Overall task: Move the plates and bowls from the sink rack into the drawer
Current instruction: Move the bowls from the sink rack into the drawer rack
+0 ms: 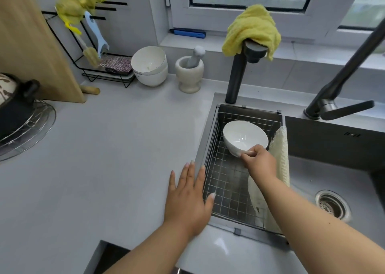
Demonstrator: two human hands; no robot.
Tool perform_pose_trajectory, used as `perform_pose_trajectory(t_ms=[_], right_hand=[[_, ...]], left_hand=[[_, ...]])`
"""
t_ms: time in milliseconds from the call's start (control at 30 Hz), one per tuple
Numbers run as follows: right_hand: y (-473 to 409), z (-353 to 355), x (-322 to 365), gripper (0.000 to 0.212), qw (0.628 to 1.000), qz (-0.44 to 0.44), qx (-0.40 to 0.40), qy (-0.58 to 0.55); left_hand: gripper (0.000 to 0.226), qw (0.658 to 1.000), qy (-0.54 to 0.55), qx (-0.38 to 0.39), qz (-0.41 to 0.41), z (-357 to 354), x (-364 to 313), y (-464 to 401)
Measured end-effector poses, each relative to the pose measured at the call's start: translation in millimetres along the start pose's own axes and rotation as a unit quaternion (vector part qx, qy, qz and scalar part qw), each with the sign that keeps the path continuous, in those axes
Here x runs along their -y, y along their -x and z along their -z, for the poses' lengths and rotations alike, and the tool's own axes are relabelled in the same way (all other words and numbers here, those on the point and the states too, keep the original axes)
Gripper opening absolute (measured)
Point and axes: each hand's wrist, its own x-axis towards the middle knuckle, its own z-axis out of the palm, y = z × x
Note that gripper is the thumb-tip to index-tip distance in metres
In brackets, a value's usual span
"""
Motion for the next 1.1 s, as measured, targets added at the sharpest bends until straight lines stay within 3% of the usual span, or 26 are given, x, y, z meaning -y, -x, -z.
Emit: perform_pose_trajectory(t_ms=[233, 300, 367, 500, 567, 667, 800, 900, 1100], right_hand=[[69, 47, 6, 0.033, 0.996, 0.015, -0.022, -0.088], [90, 60, 1, 0.033, 0.995, 0.028, -0.009, -0.092], [111, 74, -4, 0.033, 0.996, 0.043, 0.009, -0.083], [151, 99, -10, 0.032, 0.994, 0.096, 0.050, -0.030], [172, 110, -13, 0.029, 0.990, 0.128, 0.067, -0.009], [206, 126, -20, 0.029, 0.981, 0.171, 0.094, -0.001], [252, 145, -36, 0.037, 0.966, 0.218, 0.135, -0.005], [284, 157, -50, 0.039, 0.955, 0.244, 0.170, -0.023], [343, 161, -65, 0.018, 0.914, 0.273, 0.280, -0.108]], left_hand=[[0.073, 0.999, -0.016, 0.037, 0.016, 8, -1, 1], [0.072, 0.997, 0.054, 0.047, 0.031, 15, -1, 1], [0.069, 0.977, 0.197, 0.050, 0.064, 26, -5, 8], [0.067, 0.839, 0.522, 0.027, 0.152, 52, -19, 45], [0.075, 0.764, 0.619, 0.011, 0.180, 62, -30, 69], [0.055, 0.660, 0.726, 0.033, 0.189, 79, -56, 112], [0.055, 0.625, 0.756, 0.024, 0.190, 85, -88, 177], [0.040, 0.596, 0.774, 0.000, 0.216, 80, -105, 225], [0.024, 0.509, 0.801, -0.118, 0.292, 71, -126, 322]])
